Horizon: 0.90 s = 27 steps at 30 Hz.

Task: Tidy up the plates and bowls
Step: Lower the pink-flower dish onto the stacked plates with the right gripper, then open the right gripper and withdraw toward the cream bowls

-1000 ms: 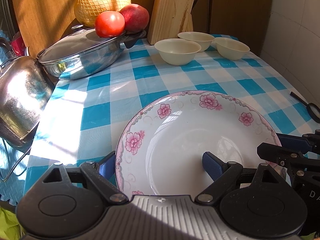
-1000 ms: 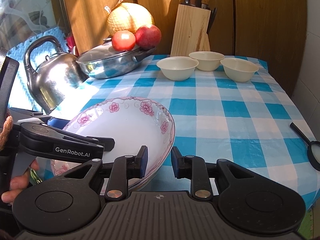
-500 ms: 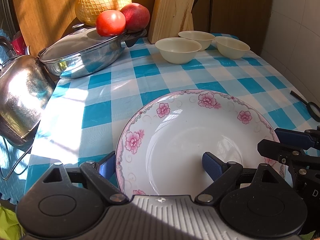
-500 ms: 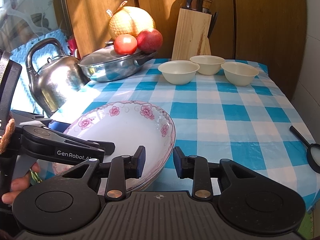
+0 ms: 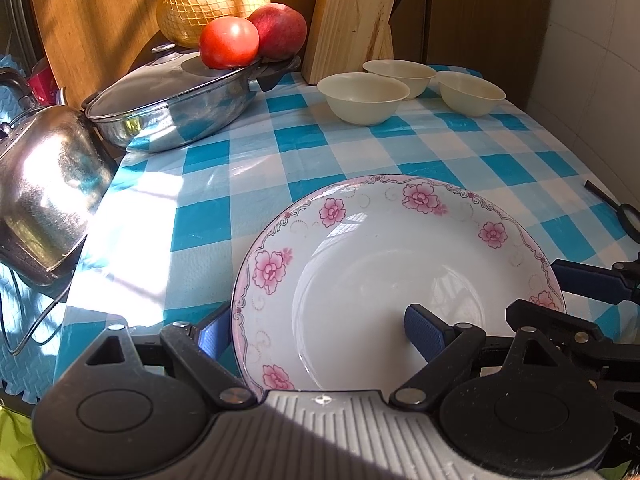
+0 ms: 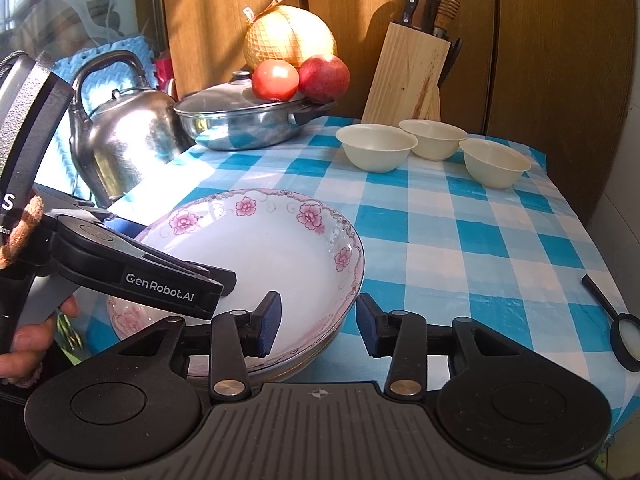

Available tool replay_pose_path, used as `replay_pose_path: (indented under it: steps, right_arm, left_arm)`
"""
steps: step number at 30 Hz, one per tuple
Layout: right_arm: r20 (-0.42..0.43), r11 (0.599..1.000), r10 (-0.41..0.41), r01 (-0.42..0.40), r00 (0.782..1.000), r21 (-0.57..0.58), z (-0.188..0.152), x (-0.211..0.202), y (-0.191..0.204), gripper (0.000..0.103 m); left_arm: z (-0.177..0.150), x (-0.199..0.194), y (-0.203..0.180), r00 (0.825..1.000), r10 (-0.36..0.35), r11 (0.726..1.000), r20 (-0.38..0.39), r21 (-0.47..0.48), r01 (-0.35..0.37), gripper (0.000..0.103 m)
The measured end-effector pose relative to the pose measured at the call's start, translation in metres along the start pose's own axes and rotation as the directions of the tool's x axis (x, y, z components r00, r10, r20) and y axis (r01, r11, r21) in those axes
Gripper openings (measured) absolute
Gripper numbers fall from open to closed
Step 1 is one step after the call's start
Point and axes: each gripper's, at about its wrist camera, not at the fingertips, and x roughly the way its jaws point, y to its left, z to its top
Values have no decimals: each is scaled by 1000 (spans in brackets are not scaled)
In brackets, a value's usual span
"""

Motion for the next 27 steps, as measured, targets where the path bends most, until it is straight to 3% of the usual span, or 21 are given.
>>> replay_pose_path:
  steps: [9,15,23,27]
  right_arm:
    - [7,999,13,-14,1000,38,-1,-7,-8,51]
    - [41,989,9,-15,999,146,6,-14,-29,51]
    - [58,964,17,-31,998,264,33,0,-57,51]
    - [67,969,-48,30,997,246,56,14,-64,51]
  left_arm:
    - [3,-8,18,1000,25,998,8,-57,-25,84]
    - [17,-13,27,1000,24,995,19,-95,-22,84]
    - [55,-10,17,998,34,994,49,-102,-29,84]
    - [80,7,11,999,9,991,46,-134,-3,84]
